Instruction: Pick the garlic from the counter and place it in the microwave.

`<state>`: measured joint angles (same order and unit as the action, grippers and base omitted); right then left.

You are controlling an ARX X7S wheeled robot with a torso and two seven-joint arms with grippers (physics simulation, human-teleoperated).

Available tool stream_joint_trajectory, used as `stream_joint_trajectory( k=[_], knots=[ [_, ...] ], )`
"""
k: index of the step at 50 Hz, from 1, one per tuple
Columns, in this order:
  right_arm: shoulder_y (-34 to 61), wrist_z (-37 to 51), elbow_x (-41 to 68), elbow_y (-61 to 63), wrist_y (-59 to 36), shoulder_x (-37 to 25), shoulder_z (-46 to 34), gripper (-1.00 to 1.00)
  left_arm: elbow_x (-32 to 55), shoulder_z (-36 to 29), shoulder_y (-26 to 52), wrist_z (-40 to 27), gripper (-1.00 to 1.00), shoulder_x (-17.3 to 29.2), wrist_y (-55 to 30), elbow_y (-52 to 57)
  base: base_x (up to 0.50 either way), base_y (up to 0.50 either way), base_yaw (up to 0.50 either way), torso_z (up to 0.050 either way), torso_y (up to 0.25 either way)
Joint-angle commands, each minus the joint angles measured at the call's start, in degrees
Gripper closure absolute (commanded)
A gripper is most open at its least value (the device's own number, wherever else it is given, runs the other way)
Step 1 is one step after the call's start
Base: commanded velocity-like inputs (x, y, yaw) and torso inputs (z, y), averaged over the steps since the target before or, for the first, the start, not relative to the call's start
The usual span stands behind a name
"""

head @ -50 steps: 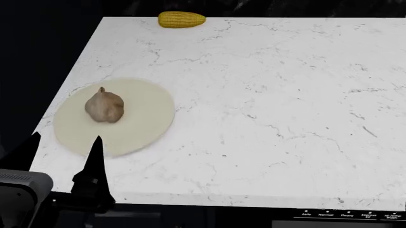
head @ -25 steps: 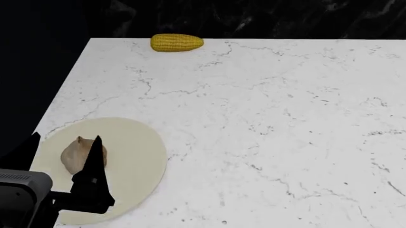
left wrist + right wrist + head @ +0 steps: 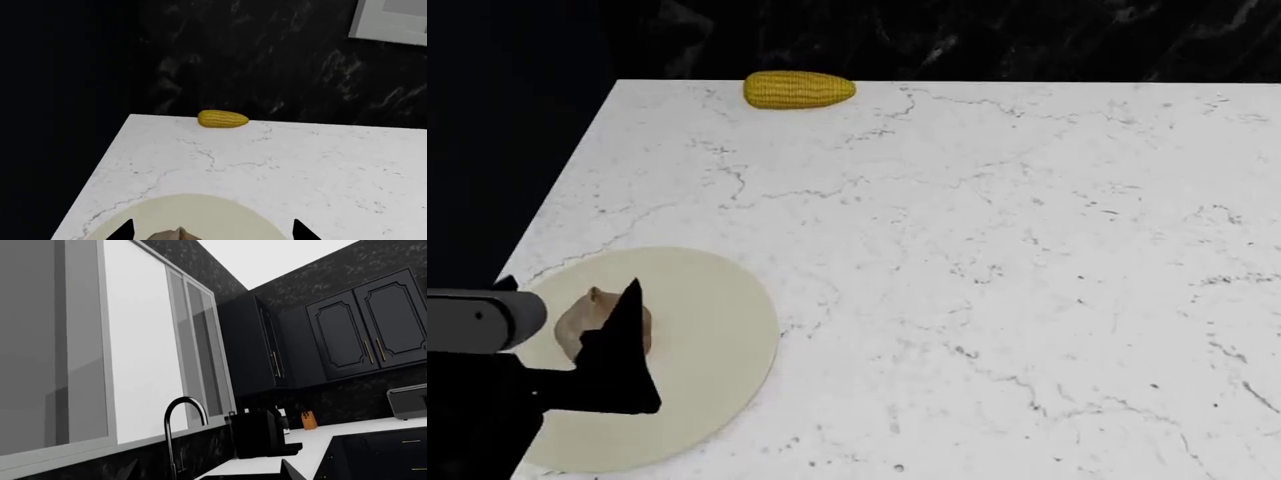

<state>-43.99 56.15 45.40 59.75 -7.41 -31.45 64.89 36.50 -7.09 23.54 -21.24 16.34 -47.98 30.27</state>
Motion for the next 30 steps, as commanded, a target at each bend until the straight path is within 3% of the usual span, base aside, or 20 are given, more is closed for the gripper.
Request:
stream_joint_trajectory(
  k=[1,14,30],
  knots=[
    [0.58,-0.63,-1.08,-0.23,0.33,0.76,-1.28,-1.00,4.48,0.31,4.00,-2.99,-1.00,1.58,-10.21,0.93,0.00,0.00,0.00,0.000,0.000],
    [1.64,-2.69,-2.08,-0.66,0.92,2.88,-2.23,-1.00,2.72,-2.22,4.89,-2.63,-1.00,2.80,-10.56,-2.74,0.00,0.00,0.00,0.000,0.000],
    [1.04,-0.56,-1.80,-0.29,0.22,0.64,-2.39,-1.00,-0.07,-5.07,6.40,-0.53,-1.00,2.81,-7.25,-9.08,0.00,0.00,0.00,0.000,0.000]
  ],
)
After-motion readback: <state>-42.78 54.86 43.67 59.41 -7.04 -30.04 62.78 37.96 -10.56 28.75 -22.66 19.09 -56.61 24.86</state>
